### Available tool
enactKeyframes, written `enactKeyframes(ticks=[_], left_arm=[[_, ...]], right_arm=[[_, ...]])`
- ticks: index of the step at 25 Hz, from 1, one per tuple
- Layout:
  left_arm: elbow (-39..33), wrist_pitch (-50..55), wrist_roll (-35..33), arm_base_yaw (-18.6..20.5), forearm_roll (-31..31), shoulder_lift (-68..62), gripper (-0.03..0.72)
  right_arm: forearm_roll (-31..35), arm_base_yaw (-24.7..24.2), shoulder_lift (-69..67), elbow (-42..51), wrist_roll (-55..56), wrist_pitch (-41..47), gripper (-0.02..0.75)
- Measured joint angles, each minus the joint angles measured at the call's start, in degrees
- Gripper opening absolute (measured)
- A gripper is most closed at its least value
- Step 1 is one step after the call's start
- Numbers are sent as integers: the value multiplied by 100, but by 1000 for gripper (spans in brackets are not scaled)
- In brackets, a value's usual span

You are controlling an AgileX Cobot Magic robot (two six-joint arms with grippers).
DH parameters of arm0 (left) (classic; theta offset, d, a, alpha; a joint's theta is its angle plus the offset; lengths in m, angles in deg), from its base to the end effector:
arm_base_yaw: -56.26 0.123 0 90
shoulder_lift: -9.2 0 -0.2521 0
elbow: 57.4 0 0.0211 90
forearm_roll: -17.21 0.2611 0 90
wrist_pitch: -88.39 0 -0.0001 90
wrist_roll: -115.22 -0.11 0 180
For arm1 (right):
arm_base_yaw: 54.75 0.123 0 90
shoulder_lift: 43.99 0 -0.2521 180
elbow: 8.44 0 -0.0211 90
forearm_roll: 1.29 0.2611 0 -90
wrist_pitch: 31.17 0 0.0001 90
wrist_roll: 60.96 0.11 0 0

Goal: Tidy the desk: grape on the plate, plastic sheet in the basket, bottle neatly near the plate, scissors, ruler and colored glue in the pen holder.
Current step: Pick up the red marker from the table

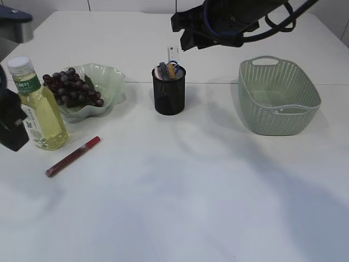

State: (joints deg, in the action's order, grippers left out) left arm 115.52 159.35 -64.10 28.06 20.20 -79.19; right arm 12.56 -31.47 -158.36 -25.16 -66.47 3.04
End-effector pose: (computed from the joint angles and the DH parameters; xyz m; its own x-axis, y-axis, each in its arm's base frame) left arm 0.2498 -0.1278 0.2643 -0.8542 0.4639 -0.2348 0.4662 0.8833 0.0491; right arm 0.4054 0.1906 0.2671 -0.6511 -0.1671 -0.7404 -0.4189 0.8926 0.1669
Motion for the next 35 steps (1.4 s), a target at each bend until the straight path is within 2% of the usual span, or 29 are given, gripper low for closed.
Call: enactKeyframes(ticks=[7,12,17,22,29,35], left_arm=[[469,-33,-312,0,434,-1321,309],[814,-80,-446,191,603,-1970,307],[1020,-115,-914,402,656,-2355,307],[1030,-152,-1009,407,656,-2416,307],[1030,-863,-904,407,417,-2489,307],[1041,-885,-1177,407,314,-2918,309]], right_arm=[[0,0,67,-31,45,1349,293],[93,0,77,-148,107,1750,293],[130,0,77,-241,168,2162,293],[153,0,87,-241,243,2260,293],[165,0,87,-241,252,2271,293],[237,0,87,-241,256,2271,293]])
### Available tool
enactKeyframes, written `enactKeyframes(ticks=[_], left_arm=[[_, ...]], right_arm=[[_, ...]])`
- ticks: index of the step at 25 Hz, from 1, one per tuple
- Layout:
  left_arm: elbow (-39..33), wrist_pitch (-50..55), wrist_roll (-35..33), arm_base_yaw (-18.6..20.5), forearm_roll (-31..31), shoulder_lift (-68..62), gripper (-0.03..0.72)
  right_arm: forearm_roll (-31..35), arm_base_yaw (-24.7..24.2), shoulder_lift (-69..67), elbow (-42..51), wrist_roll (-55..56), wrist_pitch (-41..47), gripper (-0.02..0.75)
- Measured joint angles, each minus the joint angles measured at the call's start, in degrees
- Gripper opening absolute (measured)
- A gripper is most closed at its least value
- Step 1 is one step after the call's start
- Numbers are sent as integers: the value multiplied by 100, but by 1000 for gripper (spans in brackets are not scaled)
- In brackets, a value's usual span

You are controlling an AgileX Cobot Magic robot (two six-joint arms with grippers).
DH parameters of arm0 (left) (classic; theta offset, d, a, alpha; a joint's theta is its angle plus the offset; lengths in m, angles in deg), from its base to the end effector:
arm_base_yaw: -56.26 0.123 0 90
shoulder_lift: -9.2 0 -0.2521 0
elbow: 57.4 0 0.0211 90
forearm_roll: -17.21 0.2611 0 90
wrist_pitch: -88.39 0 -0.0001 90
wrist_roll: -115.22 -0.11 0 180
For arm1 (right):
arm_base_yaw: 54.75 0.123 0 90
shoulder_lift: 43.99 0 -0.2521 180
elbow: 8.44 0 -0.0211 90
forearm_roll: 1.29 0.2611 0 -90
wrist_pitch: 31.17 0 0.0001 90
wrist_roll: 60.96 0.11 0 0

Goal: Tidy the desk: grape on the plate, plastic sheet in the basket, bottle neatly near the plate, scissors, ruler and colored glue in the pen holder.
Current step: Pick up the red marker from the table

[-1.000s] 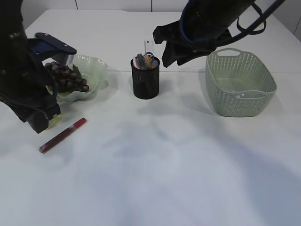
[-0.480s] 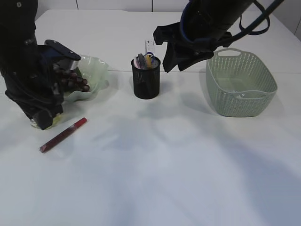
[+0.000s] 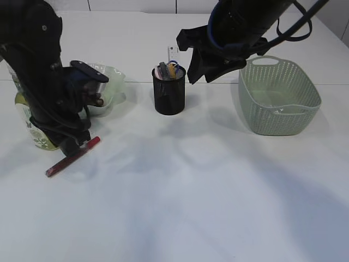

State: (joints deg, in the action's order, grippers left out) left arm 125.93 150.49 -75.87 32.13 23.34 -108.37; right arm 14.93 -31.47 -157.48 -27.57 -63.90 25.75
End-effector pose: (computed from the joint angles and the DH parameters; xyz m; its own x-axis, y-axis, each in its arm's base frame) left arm 0.3424 -0.1420 0.1492 -0.7868 0.6158 -0.0415 0.6092 0.7857 0.1074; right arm 0.3715 0.1879 0.2625 -0.8447 -0.2513 -0.4725 -0.4038 0.8787 0.2546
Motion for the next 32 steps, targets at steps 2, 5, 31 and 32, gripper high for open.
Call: enactKeyframes(ticks=[2,5,31,32], left_arm=[[0,-39,-140,24,-74,-90,314],[9,-144,-277,53,-72,-175,318],[9,-281,-474,603,-47,-495,401],[9,-272,-488,603,-75,-495,401]], right_arm=[[10,0,0,0,0,0,293],[13,0,0,0,0,0,293],[156,0,0,0,0,0,293],[156,0,0,0,0,0,293]])
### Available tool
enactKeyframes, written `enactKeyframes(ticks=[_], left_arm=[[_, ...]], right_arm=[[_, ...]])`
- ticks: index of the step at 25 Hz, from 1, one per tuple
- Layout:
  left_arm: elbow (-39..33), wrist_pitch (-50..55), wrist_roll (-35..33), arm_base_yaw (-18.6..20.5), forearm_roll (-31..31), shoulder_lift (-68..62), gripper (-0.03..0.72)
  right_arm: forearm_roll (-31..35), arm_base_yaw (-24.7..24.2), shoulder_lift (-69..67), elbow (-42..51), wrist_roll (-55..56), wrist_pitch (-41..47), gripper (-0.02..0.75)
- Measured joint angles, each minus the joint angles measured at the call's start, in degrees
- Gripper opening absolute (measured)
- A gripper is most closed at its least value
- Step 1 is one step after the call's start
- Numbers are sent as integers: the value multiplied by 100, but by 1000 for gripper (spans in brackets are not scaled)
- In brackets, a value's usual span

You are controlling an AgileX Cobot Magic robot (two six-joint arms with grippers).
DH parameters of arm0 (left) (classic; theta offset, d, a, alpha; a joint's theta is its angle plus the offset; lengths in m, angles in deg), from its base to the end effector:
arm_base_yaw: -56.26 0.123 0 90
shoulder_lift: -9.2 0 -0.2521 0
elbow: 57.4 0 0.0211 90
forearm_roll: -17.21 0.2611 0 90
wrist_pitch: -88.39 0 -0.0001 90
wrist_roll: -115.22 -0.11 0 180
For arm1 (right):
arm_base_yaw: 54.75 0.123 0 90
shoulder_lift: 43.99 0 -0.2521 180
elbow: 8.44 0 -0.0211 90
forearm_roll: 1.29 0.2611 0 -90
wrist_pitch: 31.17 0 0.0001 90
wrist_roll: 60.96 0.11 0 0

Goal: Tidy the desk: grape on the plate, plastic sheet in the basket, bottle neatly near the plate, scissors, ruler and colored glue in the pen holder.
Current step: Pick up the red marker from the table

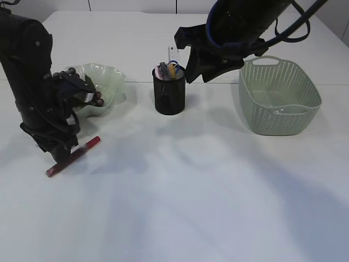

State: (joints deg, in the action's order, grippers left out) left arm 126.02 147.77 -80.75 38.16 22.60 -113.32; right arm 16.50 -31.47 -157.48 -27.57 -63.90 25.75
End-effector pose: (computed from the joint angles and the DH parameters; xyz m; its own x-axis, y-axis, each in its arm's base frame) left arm 0.3611 -0.1087 0.1174 -0.8012 0.5984 -0.0010 0.5962 0.7983 0.0857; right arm 0.3706 0.1901 0.2633 -0.8503 -0.2377 -0.4695 -0.3991 0.8728 0.2809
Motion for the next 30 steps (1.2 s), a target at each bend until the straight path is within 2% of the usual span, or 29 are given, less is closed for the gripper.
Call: enactKeyframes(ticks=[21,30], left_arm=[[0,-73,-211,0,-78,-454,389],[0,-167,-216,121,-68,-483,379]], right_arm=[[0,0,0,0,0,-64,293],[12,0,-81,0,0,-108,293]])
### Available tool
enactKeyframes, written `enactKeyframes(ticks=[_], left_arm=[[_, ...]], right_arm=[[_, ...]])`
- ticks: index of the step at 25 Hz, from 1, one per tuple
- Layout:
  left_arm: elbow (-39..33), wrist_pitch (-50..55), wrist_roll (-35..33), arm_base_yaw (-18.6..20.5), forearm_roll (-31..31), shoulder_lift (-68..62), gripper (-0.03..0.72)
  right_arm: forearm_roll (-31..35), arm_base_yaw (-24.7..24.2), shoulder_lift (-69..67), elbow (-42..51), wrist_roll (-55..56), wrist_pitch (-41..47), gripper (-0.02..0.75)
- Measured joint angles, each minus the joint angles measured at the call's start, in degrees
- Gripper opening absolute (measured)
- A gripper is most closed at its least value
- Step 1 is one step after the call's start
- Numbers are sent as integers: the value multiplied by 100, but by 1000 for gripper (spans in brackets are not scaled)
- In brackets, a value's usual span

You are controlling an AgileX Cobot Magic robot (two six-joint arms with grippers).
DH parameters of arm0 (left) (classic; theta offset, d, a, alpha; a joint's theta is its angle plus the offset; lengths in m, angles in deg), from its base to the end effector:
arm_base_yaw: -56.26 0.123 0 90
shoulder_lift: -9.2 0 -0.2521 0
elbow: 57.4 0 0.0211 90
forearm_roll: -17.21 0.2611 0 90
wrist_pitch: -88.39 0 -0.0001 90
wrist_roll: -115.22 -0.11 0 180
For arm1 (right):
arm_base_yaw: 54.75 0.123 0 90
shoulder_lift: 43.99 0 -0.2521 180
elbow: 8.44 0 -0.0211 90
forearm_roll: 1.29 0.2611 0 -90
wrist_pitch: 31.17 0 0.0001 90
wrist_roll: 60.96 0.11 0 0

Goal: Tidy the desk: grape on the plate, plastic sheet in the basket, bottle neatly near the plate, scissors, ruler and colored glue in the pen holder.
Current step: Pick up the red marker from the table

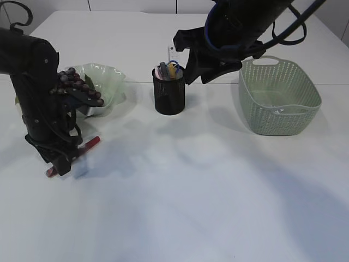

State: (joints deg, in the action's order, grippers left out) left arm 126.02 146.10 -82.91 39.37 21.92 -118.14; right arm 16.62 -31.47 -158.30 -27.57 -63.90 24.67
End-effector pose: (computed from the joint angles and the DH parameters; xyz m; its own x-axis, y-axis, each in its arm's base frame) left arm 0.3642 -0.1026 0.0855 -0.7922 0.6082 0.0497 0.6102 0.7903 0.0554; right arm 0.3741 0.1915 0.2583 -0.8504 -0.2313 -0.4725 -0.3947 0.8743 0.2824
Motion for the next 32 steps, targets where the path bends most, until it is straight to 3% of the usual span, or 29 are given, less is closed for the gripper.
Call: enactKeyframes(ticks=[27,32], left_arm=[[13,-282,-9,35,43,-402,359],[16,-305,-9,35,53,-413,326]], right_arm=[[0,0,0,0,0,-82,293],[-10,0,0,0,0,-94,292]])
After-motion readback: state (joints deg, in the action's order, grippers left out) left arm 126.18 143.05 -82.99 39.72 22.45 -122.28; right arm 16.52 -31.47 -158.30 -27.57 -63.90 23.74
